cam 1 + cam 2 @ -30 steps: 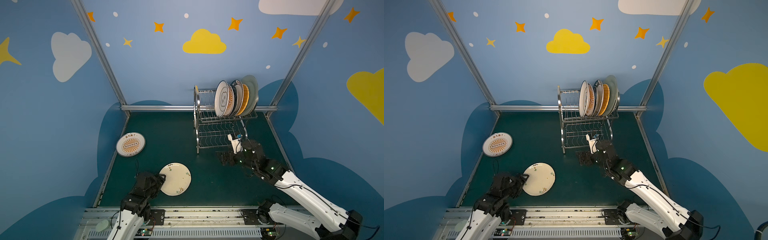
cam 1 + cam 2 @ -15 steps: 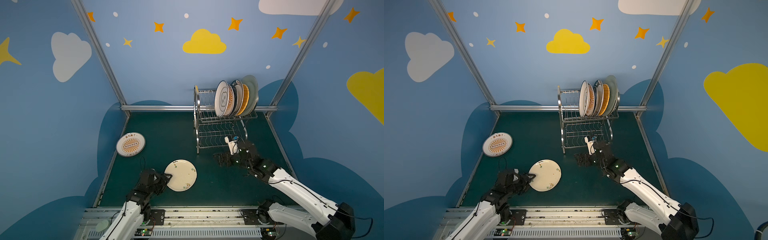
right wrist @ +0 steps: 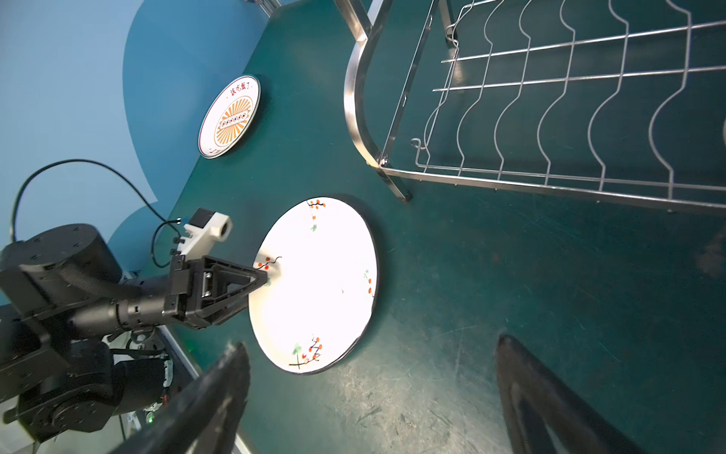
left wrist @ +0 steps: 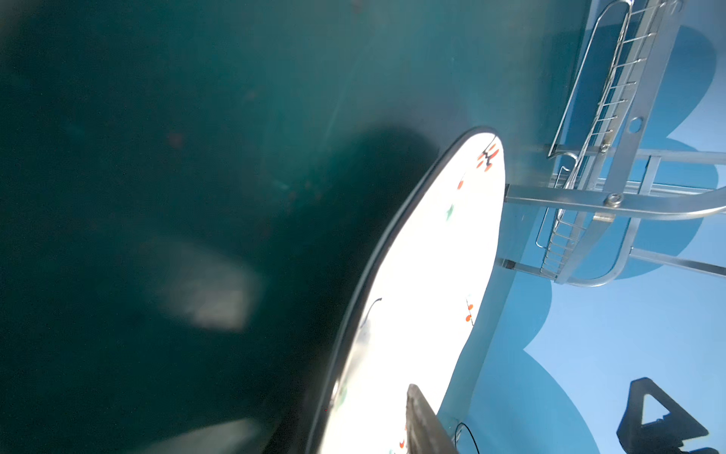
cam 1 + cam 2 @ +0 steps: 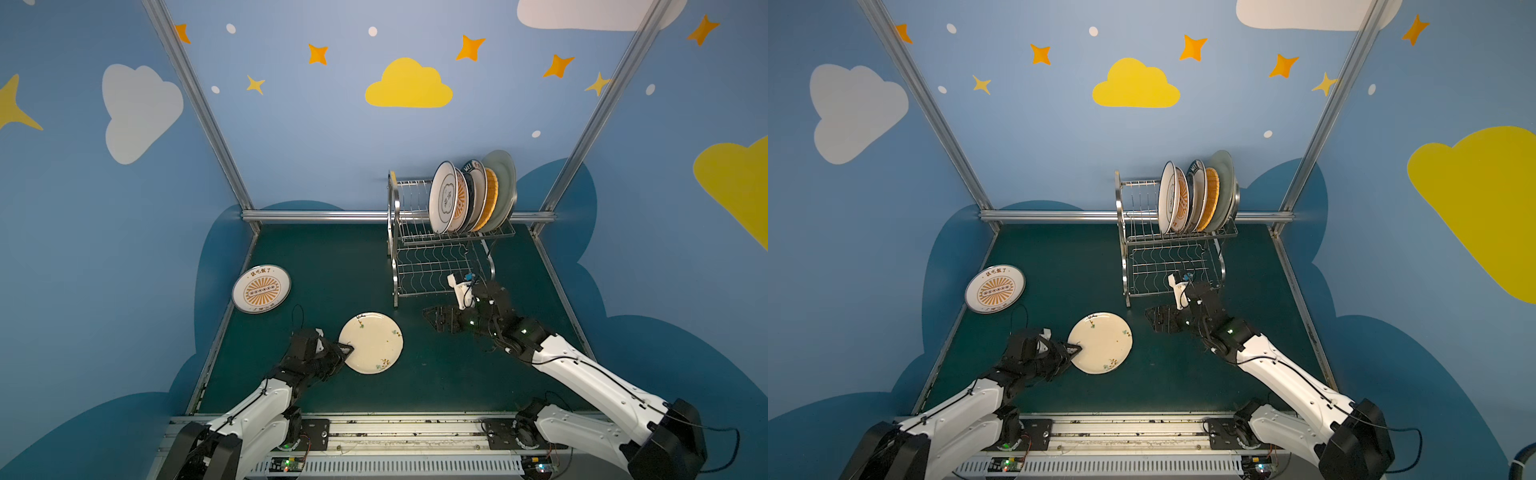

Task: Load the plates into the dish rack
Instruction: 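Lower the left gripper to the berry-sprig plate's rim nearest the robot, then grip the berry-sprig plate's rim with the left gripper and tilt it upright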

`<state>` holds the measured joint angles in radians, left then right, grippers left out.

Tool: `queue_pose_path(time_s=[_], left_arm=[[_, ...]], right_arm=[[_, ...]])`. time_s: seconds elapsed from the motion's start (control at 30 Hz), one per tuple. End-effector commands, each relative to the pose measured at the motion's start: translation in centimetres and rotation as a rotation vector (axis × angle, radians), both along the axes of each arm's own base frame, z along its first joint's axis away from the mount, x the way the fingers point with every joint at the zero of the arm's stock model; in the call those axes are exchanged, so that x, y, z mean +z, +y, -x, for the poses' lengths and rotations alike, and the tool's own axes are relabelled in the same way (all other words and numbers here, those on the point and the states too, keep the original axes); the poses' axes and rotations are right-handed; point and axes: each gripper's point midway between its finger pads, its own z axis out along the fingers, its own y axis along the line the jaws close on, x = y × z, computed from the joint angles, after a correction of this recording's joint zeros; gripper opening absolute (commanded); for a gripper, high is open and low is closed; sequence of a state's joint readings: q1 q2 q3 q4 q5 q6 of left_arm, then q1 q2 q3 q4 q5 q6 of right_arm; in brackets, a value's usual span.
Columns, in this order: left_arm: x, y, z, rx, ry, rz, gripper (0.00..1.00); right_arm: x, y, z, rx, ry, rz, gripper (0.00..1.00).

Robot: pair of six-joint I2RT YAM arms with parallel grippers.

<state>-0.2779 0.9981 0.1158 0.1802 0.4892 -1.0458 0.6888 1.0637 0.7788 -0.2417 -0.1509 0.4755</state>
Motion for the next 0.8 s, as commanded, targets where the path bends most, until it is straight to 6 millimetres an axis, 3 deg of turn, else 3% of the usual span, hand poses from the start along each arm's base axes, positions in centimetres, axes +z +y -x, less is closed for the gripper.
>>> queue_pose_path(time_s=[0.0, 0.2, 0.5, 0.57, 0.77], left_arm=[[-4.6, 1.5, 2.9, -0.013, 0.165, -0.123, 0.39], [-6.8, 1.8, 2.8, -0.018, 0.219, -0.169, 0.34], [-9.1, 1.2, 2.5, -0.060, 0.258, -0.162, 0.12], [-9.3, 1.2, 2.5, -0.063, 0.252, -0.157, 0.05], [-7.8, 1.3, 2.4, -0.082, 0.219, -0.168, 0.04]], right_arm=[[-0.6, 0.0, 0.2, -0.008, 0.034, -0.011, 0.94], [-0.7, -0.1, 0.5, -0.011, 0.050, -0.017, 0.95], [-0.8, -0.1, 1.2, -0.001, 0.083, -0.027, 0.95], [-0.6, -0.3, 1.2, -0.006, 0.080, -0.027, 0.95], [-0.6, -0.7, 1.3, -0.016, 0.066, -0.026, 0.95]])
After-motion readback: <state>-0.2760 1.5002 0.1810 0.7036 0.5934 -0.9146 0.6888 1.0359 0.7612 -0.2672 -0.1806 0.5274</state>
